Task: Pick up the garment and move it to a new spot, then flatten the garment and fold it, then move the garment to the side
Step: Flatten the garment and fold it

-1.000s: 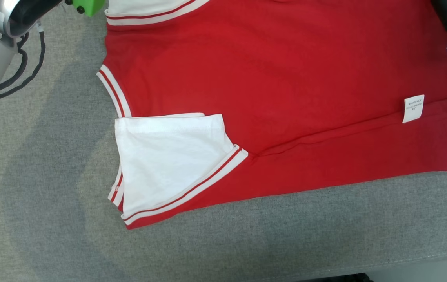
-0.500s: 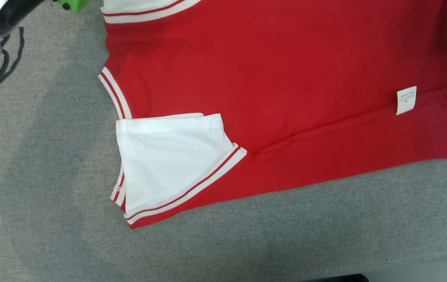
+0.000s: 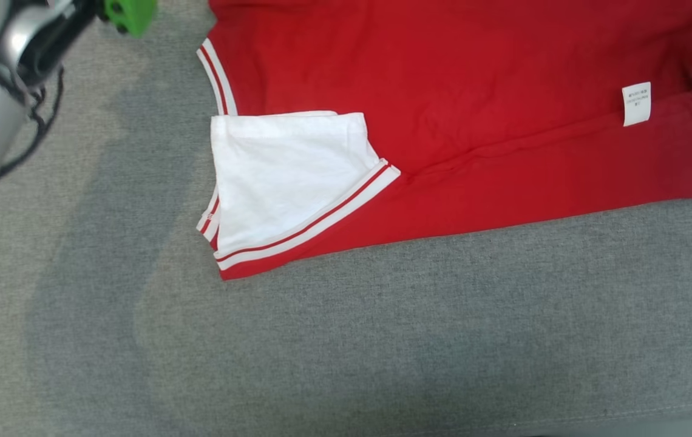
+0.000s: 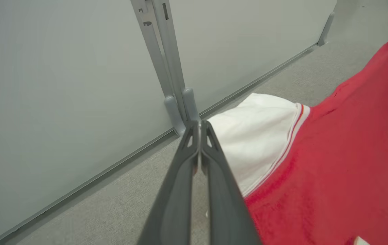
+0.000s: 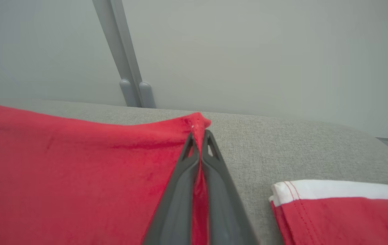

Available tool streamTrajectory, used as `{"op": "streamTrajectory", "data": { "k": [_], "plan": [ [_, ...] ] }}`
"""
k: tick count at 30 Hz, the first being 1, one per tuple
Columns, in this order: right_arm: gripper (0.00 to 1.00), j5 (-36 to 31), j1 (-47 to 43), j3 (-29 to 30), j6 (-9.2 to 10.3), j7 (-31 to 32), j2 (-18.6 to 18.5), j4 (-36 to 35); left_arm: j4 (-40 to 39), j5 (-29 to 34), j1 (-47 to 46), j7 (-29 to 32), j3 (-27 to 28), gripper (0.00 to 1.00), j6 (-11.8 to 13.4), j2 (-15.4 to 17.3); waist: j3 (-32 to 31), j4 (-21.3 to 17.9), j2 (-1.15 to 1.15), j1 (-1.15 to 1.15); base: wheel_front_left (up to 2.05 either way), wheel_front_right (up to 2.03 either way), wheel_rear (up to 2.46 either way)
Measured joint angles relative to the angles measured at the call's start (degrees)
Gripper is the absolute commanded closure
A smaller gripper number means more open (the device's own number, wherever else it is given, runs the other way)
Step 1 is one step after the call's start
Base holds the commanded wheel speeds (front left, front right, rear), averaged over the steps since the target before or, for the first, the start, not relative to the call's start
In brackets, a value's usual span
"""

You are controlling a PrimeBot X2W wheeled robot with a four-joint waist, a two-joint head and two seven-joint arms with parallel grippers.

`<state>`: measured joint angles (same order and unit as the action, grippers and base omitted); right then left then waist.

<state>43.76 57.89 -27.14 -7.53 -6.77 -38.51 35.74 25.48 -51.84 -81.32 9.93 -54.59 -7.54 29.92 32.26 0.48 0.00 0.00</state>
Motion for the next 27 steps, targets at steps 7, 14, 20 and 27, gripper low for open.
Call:
{"op": "streamTrajectory", "data": {
  "k": [7, 14, 20, 27],
  "plan": [
    [1.0, 0.2, -8.3, 3.4, 0.01, -7.7, -0.2, -0.4, -11.4, -5.5, 11.7, -3.3, 1.8, 1.0, 2.6, 4.4, -2.2, 1.9, 0.0, 0.0, 0.0, 0.0, 0.0],
    [1.0, -7.6, -15.3, 15.6, 0.0, -8.2, 1.8, -7.8, -25.7, -8.8, 22.6, -5.9, 3.0, 1.0, 8.7, 9.3, -2.7, 3.5, 0.0, 0.0, 0.0, 0.0, 0.0],
    [1.0, -12.5, -23.0, 23.2, 0.0, -8.2, 5.8, -11.9, -32.5, -9.2, 28.4, -8.3, 2.9, 1.0, 12.4, 10.5, -2.2, 4.2, 0.0, 0.0, 0.0, 0.0, 0.0],
    [1.0, -15.6, -27.1, 26.8, 0.0, -8.2, 8.7, -14.3, -34.9, -9.9, 31.7, -10.1, 2.9, 1.0, 13.9, 10.8, -1.9, 4.0, 0.0, 0.0, 0.0, 0.0, 0.0]
  ]
}}
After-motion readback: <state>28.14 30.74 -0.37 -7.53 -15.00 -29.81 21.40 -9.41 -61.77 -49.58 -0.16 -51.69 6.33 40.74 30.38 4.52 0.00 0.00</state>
